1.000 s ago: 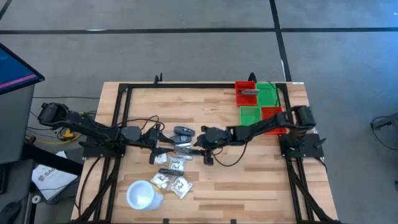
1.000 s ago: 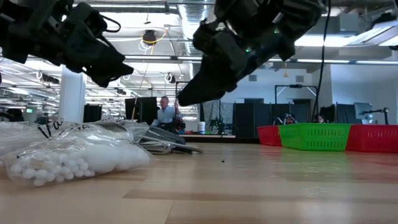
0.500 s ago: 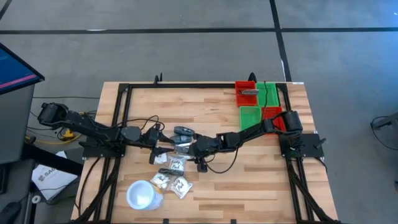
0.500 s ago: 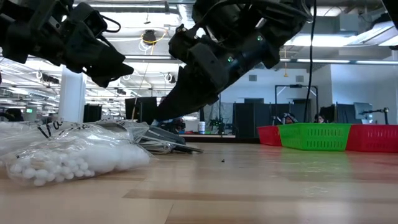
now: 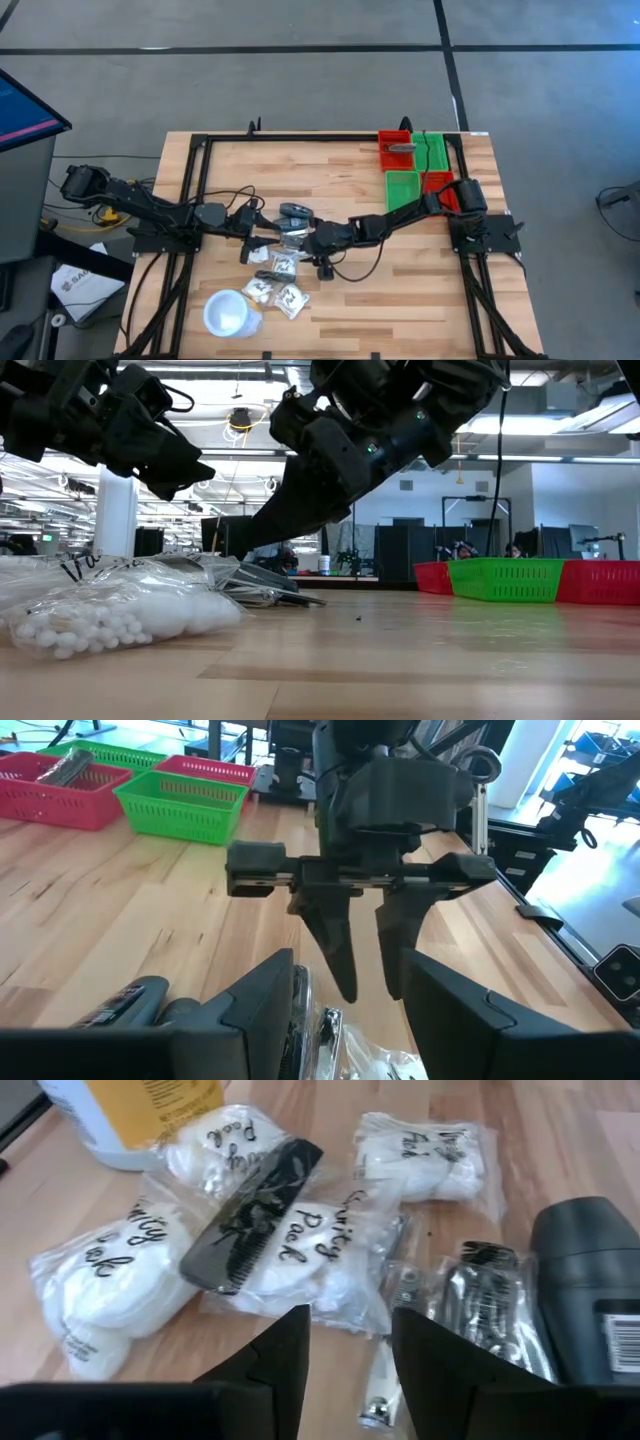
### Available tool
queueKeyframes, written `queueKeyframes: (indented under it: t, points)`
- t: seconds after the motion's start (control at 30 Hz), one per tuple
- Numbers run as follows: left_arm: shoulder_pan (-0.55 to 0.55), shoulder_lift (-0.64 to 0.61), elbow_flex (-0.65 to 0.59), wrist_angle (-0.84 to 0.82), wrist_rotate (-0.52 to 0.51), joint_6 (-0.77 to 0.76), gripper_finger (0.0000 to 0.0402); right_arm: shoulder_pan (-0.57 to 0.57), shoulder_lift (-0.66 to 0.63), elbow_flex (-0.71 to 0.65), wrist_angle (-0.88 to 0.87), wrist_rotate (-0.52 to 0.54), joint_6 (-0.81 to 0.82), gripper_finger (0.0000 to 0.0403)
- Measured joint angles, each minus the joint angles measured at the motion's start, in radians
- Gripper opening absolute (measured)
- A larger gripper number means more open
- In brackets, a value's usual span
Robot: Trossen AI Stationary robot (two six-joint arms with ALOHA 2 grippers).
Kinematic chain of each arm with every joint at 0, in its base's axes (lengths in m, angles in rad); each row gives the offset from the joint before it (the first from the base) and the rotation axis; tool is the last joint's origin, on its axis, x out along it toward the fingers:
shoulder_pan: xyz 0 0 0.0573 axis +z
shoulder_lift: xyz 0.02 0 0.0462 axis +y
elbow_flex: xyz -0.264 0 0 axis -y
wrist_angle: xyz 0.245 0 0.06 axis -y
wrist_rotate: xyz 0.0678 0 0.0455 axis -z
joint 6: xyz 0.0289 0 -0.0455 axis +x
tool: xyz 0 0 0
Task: Pick & Place Travel size toiletries
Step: Put the white cotton pack into the top green bin
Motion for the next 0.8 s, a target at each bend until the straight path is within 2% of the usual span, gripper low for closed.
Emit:
queueKeyframes:
  t: [0.3,0.8]
  points:
    - [0.000,0.000,0.000,0.000,0.000,0.000,0.0177,0.001,0.058,0.009,0.066,0.000,0.000,0.0128]
    - [0.000,0.000,0.000,0.001,0.000,0.000,0.0177,0.000,0.060,0.012,0.070,-0.003,-0.002,0.0128]
